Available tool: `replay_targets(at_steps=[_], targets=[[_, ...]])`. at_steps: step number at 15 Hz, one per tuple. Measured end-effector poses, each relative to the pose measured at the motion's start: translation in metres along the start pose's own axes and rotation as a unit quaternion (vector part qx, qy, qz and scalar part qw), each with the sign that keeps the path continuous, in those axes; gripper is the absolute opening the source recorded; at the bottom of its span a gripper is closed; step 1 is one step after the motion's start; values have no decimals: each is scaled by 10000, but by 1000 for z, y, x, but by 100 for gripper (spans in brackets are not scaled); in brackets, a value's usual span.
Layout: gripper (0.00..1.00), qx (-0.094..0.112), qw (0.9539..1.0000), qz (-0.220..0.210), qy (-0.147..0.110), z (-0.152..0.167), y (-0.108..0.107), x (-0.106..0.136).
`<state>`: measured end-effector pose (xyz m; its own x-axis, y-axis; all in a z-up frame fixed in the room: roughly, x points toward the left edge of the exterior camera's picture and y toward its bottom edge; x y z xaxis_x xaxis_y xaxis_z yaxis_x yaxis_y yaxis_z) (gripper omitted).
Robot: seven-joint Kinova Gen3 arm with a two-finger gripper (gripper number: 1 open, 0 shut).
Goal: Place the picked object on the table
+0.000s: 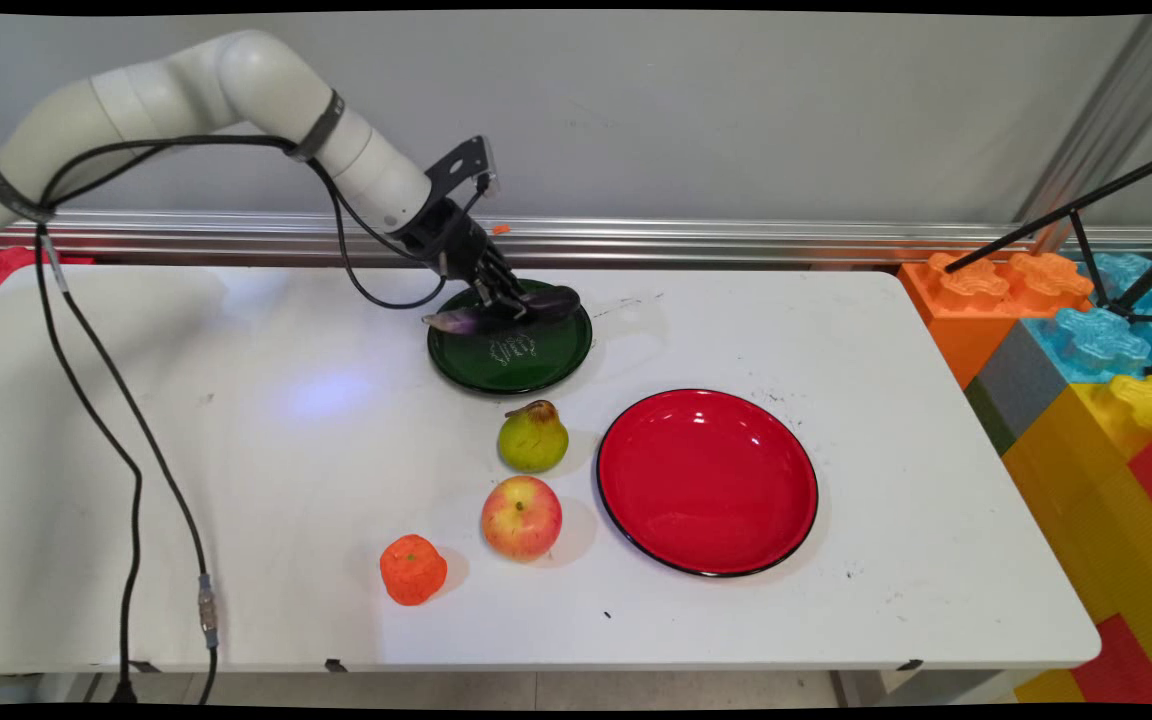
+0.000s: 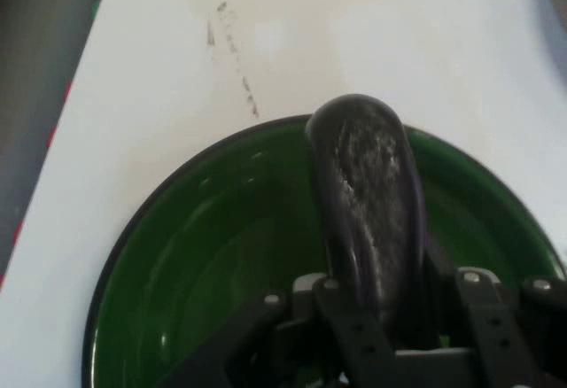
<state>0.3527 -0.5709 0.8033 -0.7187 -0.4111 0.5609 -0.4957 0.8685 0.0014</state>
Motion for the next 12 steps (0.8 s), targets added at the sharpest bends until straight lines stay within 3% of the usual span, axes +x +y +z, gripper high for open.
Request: replay_targets(at_steps=[12], targets=[[0, -6, 9995, 63, 299, -64, 45, 6]])
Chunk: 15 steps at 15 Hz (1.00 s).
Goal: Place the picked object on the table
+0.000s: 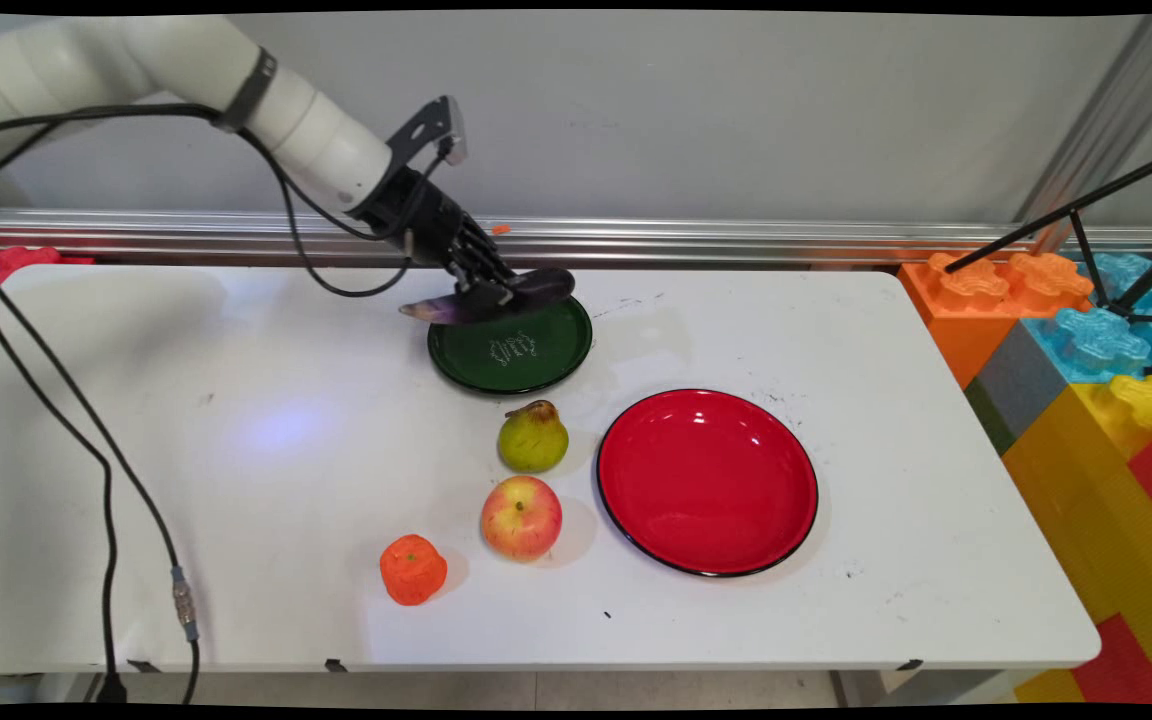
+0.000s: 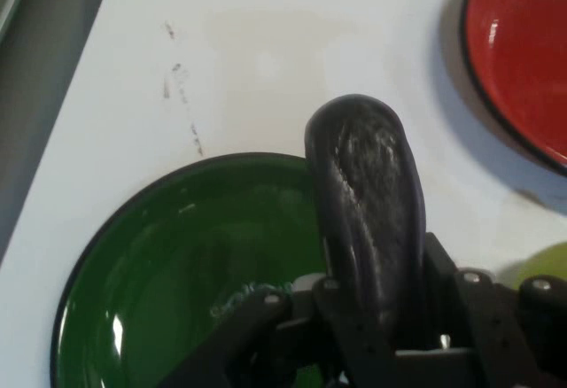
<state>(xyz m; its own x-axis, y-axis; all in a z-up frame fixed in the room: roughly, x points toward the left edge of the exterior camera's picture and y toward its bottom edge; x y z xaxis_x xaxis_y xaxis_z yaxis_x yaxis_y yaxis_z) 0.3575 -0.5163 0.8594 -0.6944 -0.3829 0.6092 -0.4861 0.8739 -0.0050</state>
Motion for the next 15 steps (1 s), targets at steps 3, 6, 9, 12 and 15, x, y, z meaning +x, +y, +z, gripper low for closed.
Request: replay_targets(at_steps=[3, 6, 9, 12, 15], targets=[[0, -2, 10000, -39, -18, -19, 10, -6], [0, -12, 9999, -89, -64, -31, 18, -14], [0, -24, 9998, -163, -149, -43, 28, -29], [0, -80, 9994, -247, -226, -49, 40, -43], [0, -114, 9986, -413, -295, -48, 51, -54]])
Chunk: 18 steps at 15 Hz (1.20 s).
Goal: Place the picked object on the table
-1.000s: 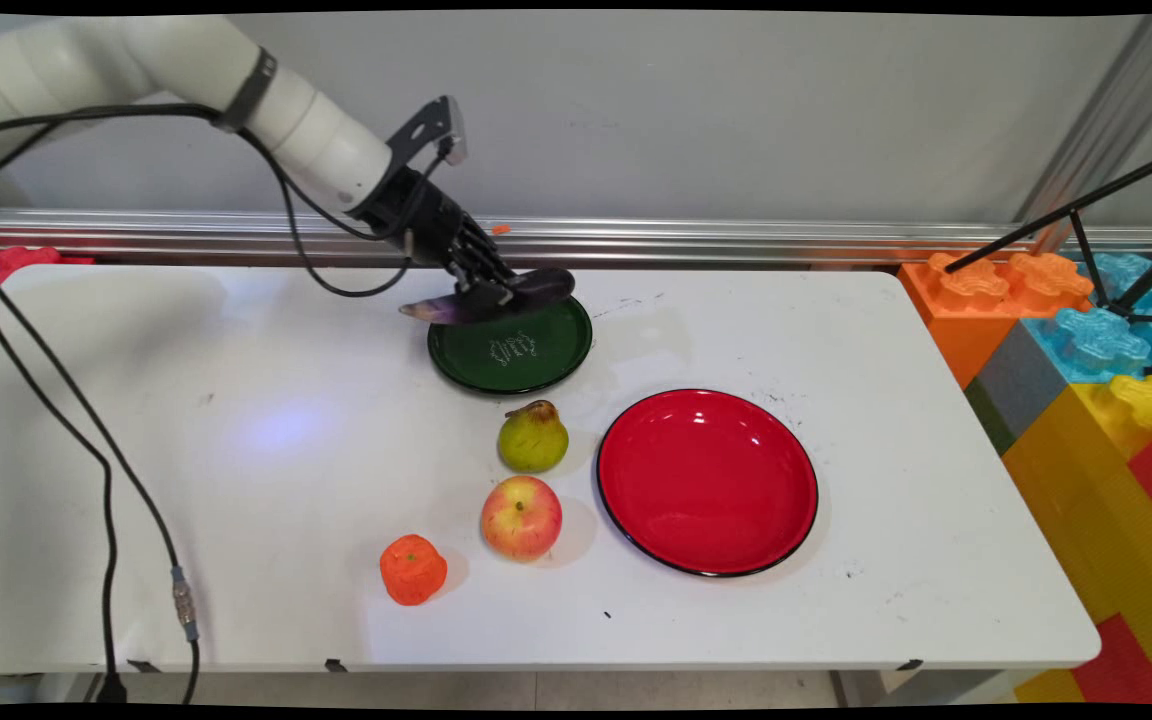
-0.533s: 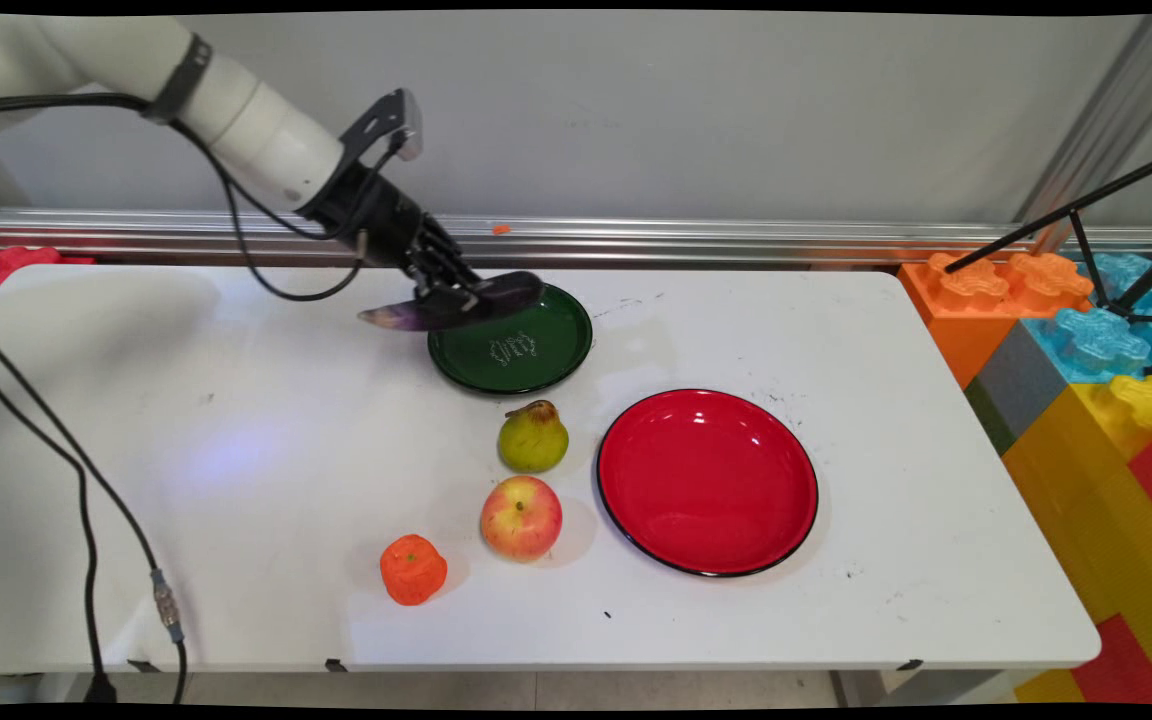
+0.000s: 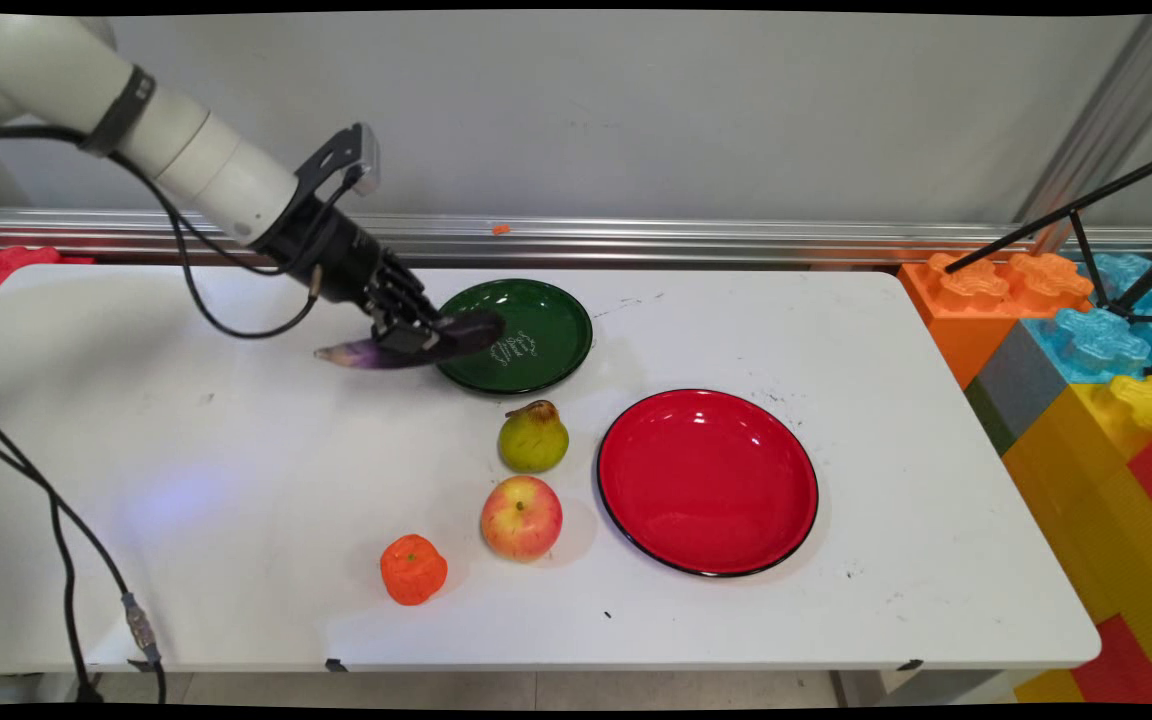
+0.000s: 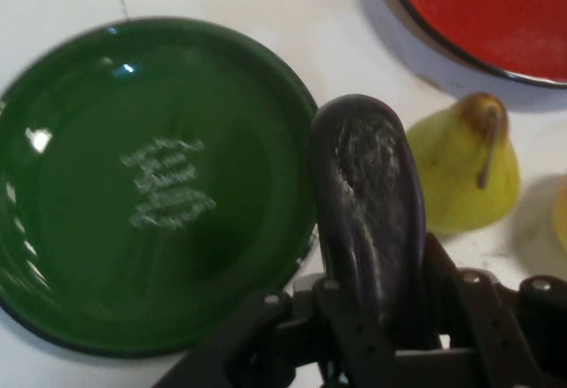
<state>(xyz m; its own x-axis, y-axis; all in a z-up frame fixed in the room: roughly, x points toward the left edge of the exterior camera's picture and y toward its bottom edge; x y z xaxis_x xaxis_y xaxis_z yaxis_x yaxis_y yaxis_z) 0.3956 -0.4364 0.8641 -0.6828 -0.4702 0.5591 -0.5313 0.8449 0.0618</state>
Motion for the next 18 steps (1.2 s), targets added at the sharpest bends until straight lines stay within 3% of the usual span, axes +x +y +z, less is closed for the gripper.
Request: replay_targets(at_steps=[10, 18], targets=[[0, -58, 9980, -573, -243, 30, 32, -27], [0, 203, 9953, -915, -232, 66, 41, -32]])
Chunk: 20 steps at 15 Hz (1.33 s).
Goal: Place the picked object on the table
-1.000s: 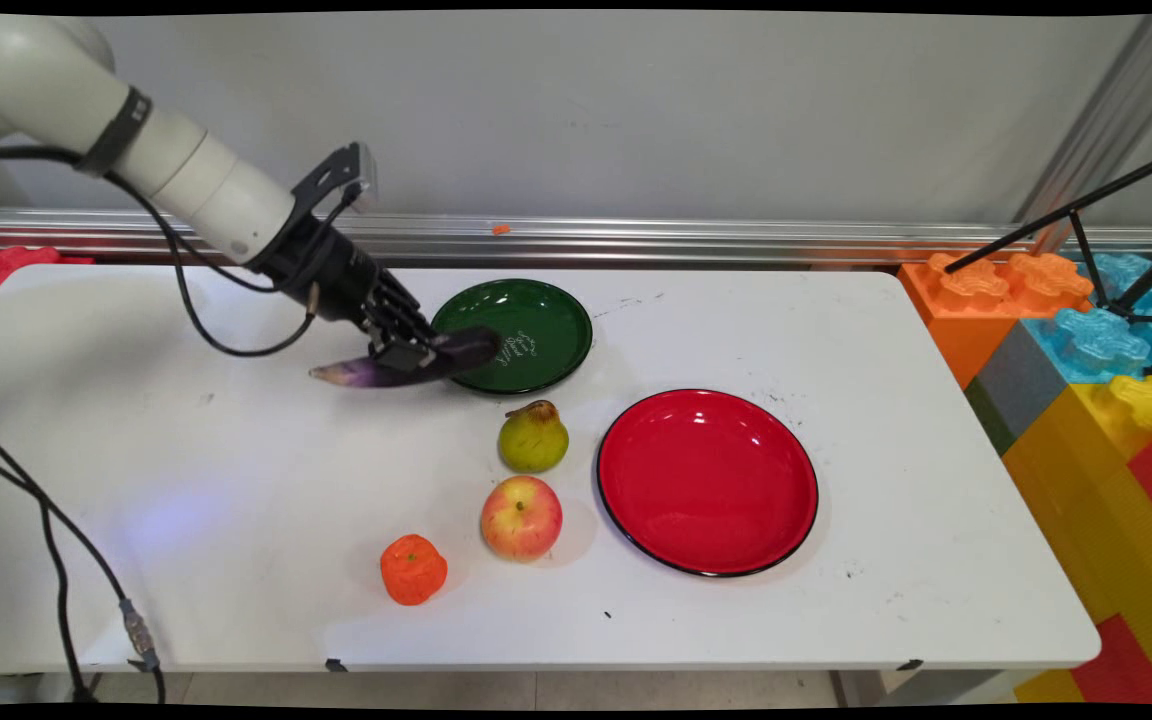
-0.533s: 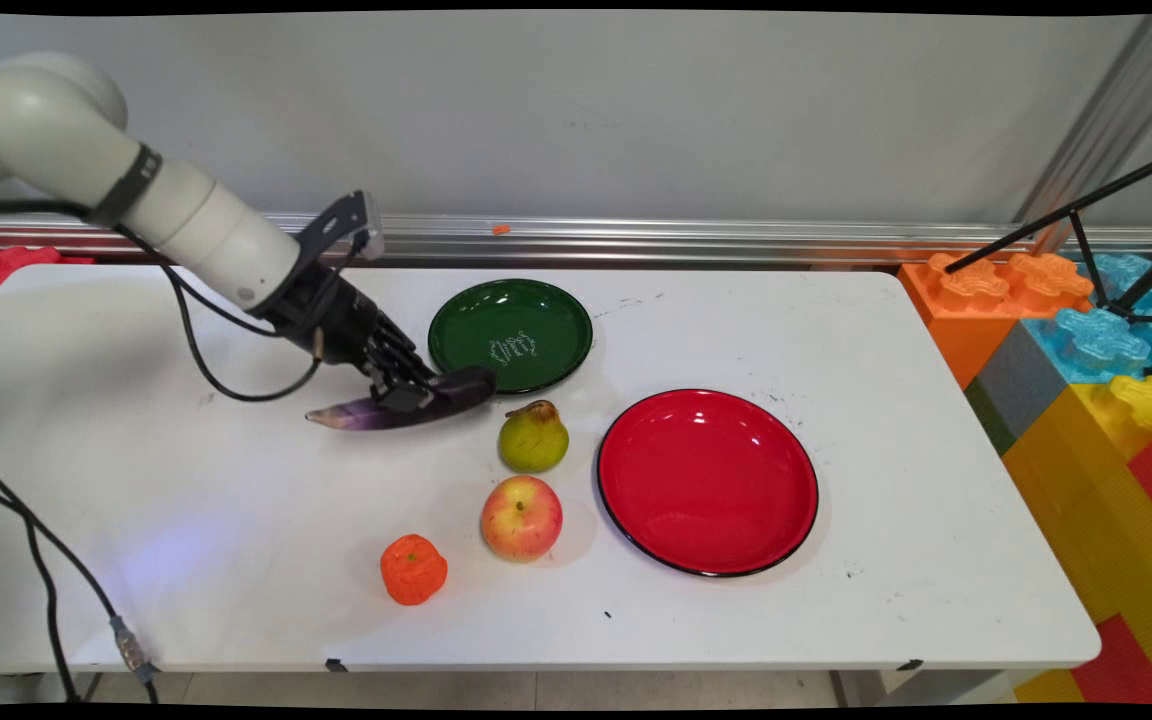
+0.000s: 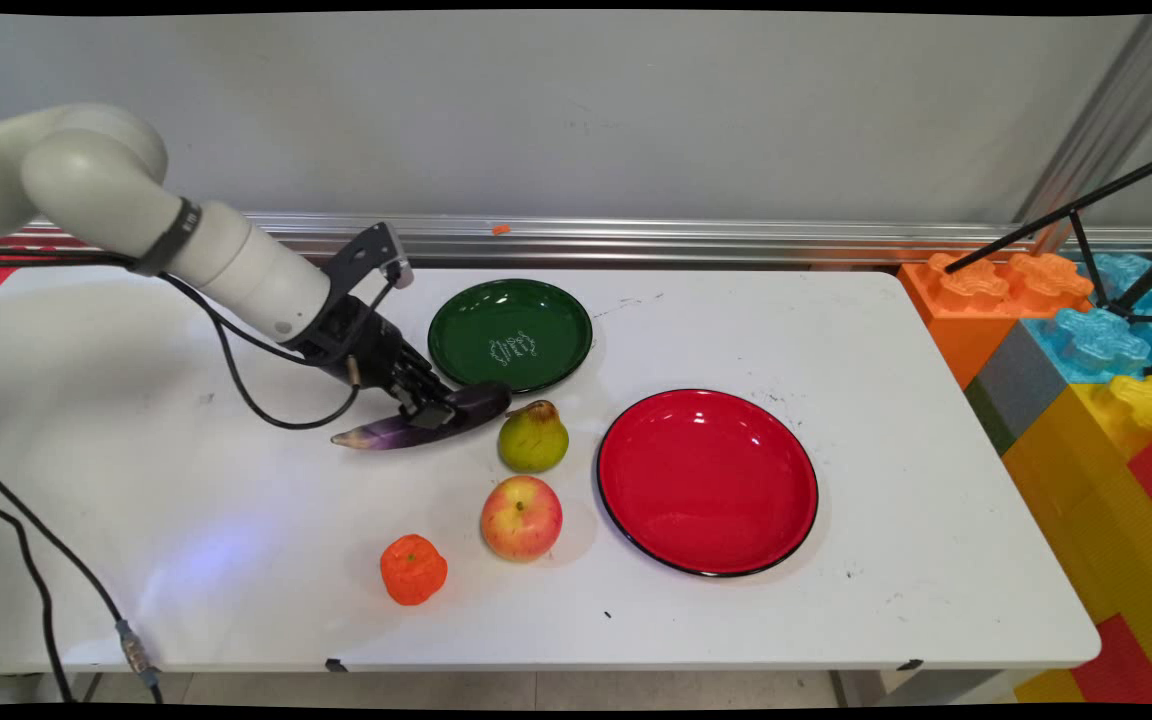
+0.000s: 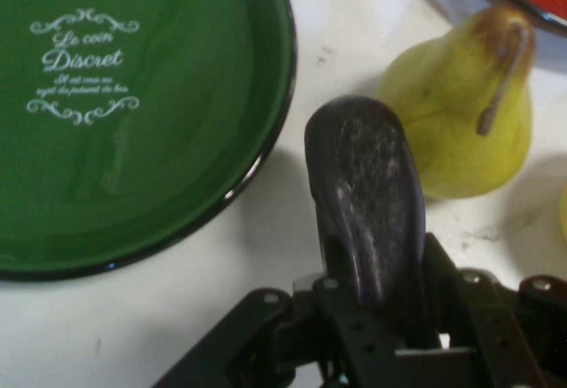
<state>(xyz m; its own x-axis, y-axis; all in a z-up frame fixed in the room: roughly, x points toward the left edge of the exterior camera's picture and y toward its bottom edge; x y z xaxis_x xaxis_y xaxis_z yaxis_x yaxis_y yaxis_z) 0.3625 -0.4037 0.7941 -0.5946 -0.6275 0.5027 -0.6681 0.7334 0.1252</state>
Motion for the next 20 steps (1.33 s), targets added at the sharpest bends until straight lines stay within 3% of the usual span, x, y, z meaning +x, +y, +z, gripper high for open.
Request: replay_targets(at_steps=[16, 17, 20], targets=[[0, 67, 9997, -210, -111, 27, 8, -11], [100, 62, 9997, -208, -112, 28, 8, -11], [100, 34, 9997, -189, -121, 30, 10, -12]])
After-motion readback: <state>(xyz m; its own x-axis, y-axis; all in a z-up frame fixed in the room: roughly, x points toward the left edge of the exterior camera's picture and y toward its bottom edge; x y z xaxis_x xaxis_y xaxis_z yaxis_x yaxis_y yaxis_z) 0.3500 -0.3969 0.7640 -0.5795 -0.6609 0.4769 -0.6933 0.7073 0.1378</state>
